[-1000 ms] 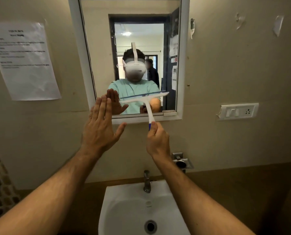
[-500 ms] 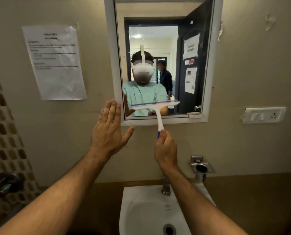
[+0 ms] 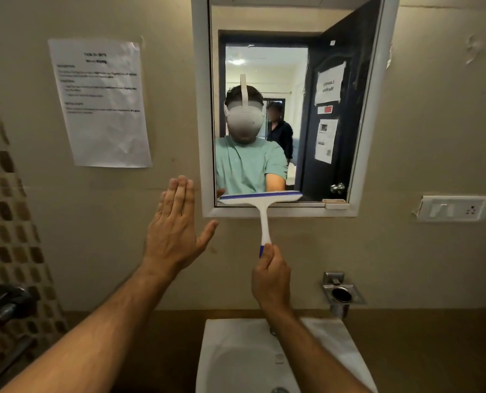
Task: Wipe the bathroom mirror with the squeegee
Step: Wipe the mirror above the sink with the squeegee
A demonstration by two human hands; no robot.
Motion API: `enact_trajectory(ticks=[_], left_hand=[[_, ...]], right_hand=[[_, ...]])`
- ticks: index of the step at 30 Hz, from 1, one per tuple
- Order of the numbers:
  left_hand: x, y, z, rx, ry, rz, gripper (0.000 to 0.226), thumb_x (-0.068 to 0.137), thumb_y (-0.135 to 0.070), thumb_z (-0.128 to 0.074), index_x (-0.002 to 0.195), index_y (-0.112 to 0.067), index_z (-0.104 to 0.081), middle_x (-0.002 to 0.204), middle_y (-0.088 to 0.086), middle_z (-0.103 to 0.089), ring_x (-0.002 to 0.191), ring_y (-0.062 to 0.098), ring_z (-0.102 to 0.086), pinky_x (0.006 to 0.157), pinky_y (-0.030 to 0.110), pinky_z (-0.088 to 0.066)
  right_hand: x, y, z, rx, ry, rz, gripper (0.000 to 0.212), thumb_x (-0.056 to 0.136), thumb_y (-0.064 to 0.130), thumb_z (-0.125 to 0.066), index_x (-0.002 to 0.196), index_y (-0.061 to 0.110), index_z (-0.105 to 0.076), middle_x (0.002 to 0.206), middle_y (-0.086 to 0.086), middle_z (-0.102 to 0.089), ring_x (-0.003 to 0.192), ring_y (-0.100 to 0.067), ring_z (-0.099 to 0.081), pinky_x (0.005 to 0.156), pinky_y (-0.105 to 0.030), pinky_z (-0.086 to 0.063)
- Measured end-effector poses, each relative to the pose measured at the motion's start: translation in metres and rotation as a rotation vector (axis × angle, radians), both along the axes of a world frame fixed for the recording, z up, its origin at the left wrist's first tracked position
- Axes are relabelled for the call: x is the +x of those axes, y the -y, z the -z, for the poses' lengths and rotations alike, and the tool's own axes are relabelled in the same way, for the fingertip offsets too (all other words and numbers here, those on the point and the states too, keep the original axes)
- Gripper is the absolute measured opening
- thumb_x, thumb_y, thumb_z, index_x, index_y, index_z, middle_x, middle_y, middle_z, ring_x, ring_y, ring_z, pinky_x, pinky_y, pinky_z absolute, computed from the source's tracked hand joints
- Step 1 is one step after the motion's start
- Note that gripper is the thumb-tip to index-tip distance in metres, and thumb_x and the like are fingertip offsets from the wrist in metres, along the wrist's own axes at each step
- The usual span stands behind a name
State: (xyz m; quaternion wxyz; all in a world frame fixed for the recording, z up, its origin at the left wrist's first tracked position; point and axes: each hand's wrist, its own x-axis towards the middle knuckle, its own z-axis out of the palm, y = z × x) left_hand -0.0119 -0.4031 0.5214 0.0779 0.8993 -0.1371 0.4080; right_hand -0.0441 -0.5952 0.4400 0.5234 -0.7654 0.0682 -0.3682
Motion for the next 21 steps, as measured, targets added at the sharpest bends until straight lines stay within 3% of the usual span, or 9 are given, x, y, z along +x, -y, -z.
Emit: enact_trajectory(ticks=[2,7,15,21], left_hand=[[0.001,0.001,0.001,-0.003,-0.004,-0.007,0.096,0.094,-0.072,-0.025,0.16,-0.009,0.002,0.169,0.01,0.007,0.156,0.02,0.012,0.126,0.039,-0.002],[0.002,0.013,-0.002,-0.015,0.005,-0.019,0.096,0.094,-0.074,-0.022,0.161,-0.011,0.006,0.169,0.008,0.01,0.155,0.018,0.015,0.126,0.038,0.0],[-0.004,0.017,-0.001,-0.008,0.011,-0.009,0.096,0.094,-0.074,-0.025,0.161,-0.012,0.005,0.169,0.008,0.01,0.155,0.019,0.014,0.126,0.039,-0.001],[-0.009,0.015,-0.001,0.005,-0.001,-0.024,0.096,0.094,-0.074,-0.023,0.161,-0.01,0.004,0.169,0.009,0.008,0.156,0.019,0.013,0.125,0.037,0.001]], right_hand=[[0.001,-0.002,-0.015,-0.03,0.041,-0.025,0.028,0.106,0.034,-0.036,0.082,0.027,-0.05,0.063,0.006,-0.049,0.052,-0.007,-0.046,0.047,-0.026,-0.037],[0.012,-0.007,-0.063,-0.071,0.114,-0.043,0.024,0.106,0.041,-0.032,0.092,0.032,-0.05,0.065,0.009,-0.051,0.056,-0.005,-0.053,0.042,-0.016,-0.035],[0.002,-0.007,-0.005,0.002,0.019,-0.065,0.027,0.105,0.038,-0.035,0.083,0.031,-0.05,0.062,0.006,-0.048,0.051,-0.003,-0.05,0.042,-0.016,-0.037],[0.001,-0.005,-0.032,-0.006,0.101,-0.053,0.028,0.106,0.037,-0.035,0.081,0.032,-0.048,0.06,0.008,-0.047,0.051,-0.003,-0.051,0.04,-0.018,-0.037]])
